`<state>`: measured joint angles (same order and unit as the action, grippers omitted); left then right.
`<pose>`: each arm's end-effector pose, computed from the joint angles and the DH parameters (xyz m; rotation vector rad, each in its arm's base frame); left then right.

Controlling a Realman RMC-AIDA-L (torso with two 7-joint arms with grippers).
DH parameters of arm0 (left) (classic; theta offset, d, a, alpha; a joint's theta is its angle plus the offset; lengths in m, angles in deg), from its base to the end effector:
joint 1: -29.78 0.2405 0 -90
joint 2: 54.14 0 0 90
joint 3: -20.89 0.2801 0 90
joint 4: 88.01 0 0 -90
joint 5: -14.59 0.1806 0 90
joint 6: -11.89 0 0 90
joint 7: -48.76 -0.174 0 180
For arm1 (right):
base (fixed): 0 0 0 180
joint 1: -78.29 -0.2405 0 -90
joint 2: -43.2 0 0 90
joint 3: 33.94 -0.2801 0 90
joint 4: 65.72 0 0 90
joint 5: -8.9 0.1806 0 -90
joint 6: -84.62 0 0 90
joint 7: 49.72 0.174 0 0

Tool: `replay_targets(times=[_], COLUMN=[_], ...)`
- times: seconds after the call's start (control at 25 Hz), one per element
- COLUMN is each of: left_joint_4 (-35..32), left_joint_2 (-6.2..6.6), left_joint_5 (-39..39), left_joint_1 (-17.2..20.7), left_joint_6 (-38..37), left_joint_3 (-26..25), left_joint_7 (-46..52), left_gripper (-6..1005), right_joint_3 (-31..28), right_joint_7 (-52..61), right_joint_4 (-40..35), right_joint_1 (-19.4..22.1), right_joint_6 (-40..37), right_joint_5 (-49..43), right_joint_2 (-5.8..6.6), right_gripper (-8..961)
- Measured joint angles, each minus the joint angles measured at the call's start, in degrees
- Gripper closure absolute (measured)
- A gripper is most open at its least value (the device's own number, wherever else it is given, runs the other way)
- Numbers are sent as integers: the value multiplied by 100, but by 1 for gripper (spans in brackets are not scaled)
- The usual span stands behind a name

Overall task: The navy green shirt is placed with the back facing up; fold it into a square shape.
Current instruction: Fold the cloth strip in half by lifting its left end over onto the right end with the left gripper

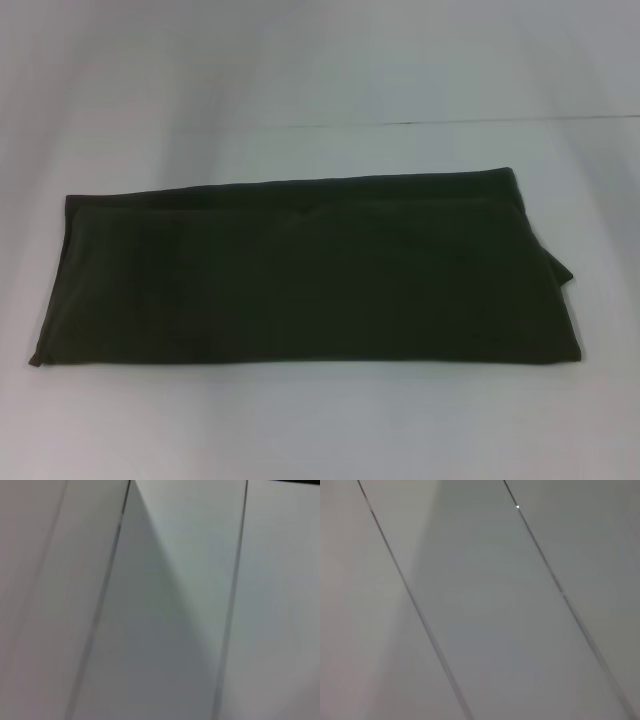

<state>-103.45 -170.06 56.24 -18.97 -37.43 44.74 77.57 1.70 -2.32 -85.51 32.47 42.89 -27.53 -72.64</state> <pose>-0.2411 0.5028 0.1163 -1.3168 -0.5662 -0.9342 0.2539 0.5027 0.1098 -1.3113 0.8161 1.0682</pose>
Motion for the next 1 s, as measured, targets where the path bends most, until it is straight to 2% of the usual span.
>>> replay_targets(times=[0.12,0.28,0.36,0.4,0.48,0.52,0.6,0.88,1.0], left_joint_4=[-299,-805,-1063,-1236,-1587,-1771,-2045,-2696,-2935], left_joint_2=[14,-9,-4,-1,-19,-33,-47,8,52], left_joint_5=[216,904,1385,1736,2370,2716,3299,4670,5454], left_joint_1=[129,321,436,509,657,736,879,1181,1194], left_joint_6=[42,29,27,12,-42,-100,-354,-1477,-2195], left_joint_3=[620,1235,1393,1427,1432,1433,1406,1280,1005], left_joint_7=[951,2134,2815,3303,4166,4596,5179,6433,6970], left_gripper=[114,115,116,116,116,116,117,118,119], right_joint_3=[639,1102,1197,1241,1252,1252,1204,1181,1190], right_joint_7=[1146,2263,2697,3090,3388,3388,3655,4080,4170], right_joint_4=[-41,-116,-233,-478,-743,-743,-1052,-1423,-1616], right_joint_1=[206,470,595,745,875,875,979,1064,1030], right_joint_6=[-332,-922,-1214,-1530,-1969,-1969,-2639,-3503,-3813], right_joint_5=[-382,-962,-1354,-1946,-2620,-2620,-3449,-4422,-5035], right_joint_2=[352,753,882,962,1020,1020,1092,1235,1235], right_gripper=[38,38,38,38,38,38,38,39,39])
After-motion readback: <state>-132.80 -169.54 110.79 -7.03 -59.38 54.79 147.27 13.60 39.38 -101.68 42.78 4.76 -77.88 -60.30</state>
